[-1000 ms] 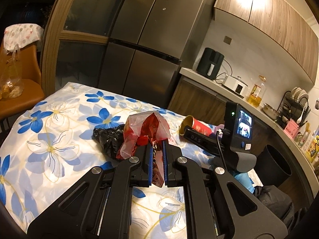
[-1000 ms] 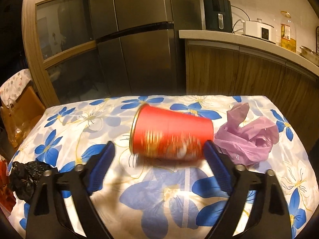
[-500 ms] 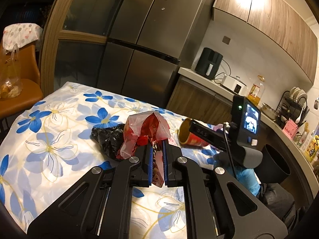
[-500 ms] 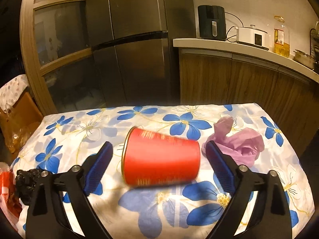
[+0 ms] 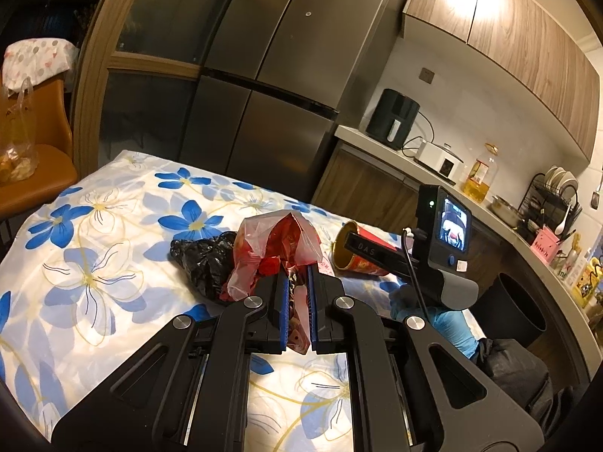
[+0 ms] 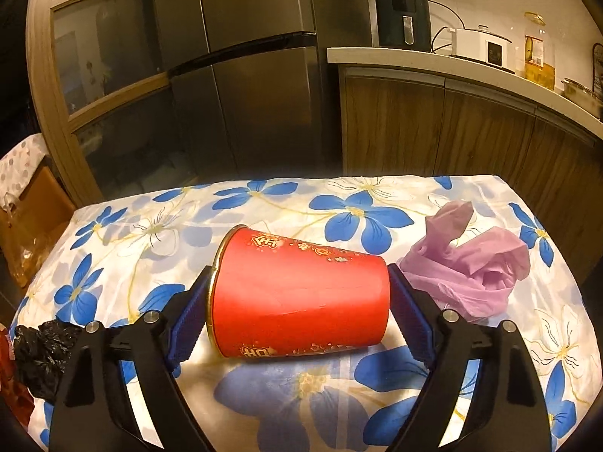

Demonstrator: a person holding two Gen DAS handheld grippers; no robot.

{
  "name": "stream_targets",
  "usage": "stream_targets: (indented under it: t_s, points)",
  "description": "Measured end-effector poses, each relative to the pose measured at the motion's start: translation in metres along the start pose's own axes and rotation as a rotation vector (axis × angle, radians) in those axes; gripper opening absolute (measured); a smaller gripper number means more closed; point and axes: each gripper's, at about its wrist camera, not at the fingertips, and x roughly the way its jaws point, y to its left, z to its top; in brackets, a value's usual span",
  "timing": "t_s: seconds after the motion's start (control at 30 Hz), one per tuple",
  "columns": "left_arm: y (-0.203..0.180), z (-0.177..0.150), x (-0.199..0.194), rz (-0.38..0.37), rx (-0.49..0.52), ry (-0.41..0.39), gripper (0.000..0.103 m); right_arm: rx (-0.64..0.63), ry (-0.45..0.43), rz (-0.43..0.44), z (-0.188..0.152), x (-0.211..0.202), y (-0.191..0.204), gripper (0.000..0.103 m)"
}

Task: Collect trash
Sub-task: 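Grasp the red paper cup with the right tool while the left tool holds the snack bag, then carry the snack bag and red cup with both tools over the black bin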

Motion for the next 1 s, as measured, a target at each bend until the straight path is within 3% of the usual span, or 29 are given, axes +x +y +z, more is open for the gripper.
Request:
stream_targets:
  t_s: [0.5,1.0]
  points:
    - [-0.002,0.001,0.0,0.001,0.006,-0.004,0.007,0.005,-0.023,0.017,-0.003,-0.014,-0.003,0.083]
    - [-0.031,-0.002,-0.009,-0.001,0.052,-0.011,0.007,-0.008,-0.1,0.084,-0.019,-0.087,-0.017,0.083]
